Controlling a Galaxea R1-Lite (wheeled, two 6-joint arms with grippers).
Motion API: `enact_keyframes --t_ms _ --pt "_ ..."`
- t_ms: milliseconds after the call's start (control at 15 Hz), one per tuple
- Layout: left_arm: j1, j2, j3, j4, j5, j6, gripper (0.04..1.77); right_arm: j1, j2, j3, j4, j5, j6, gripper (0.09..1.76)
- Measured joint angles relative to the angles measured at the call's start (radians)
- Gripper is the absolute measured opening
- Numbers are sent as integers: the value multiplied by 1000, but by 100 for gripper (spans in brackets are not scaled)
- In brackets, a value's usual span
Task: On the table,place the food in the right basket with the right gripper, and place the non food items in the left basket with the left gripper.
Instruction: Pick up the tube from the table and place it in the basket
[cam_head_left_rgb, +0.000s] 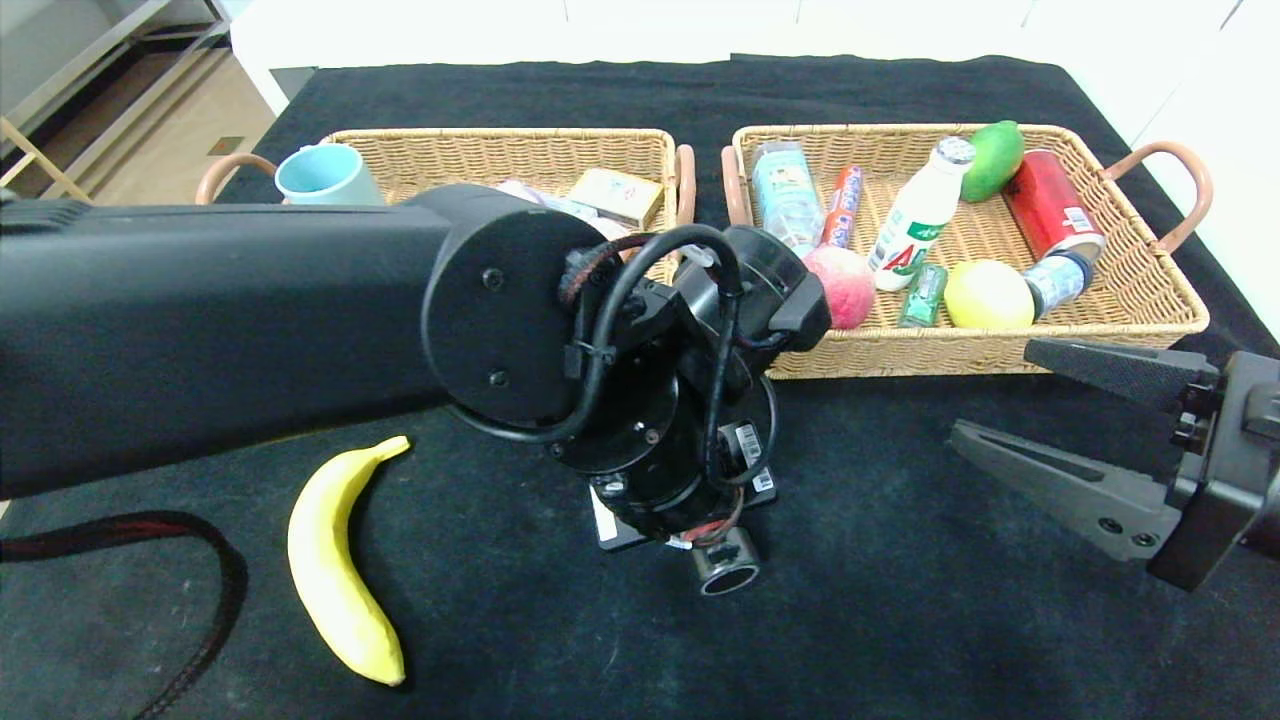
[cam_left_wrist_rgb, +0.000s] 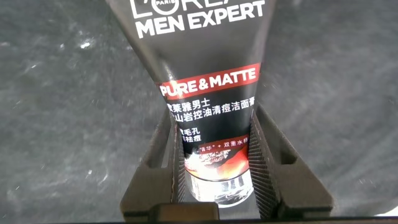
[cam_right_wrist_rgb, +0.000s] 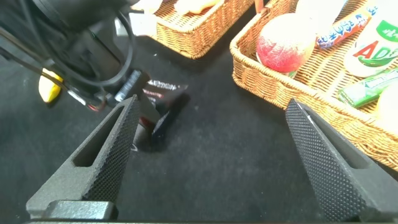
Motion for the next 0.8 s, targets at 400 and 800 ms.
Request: enact_keyframes --t_ms 400,800 --pt "-1 -114 7 -7 5 73 64 3 4 2 2 1 -1 171" --pt "33 -222 4 -25 26 260 63 10 4 4 2 1 -3 171"
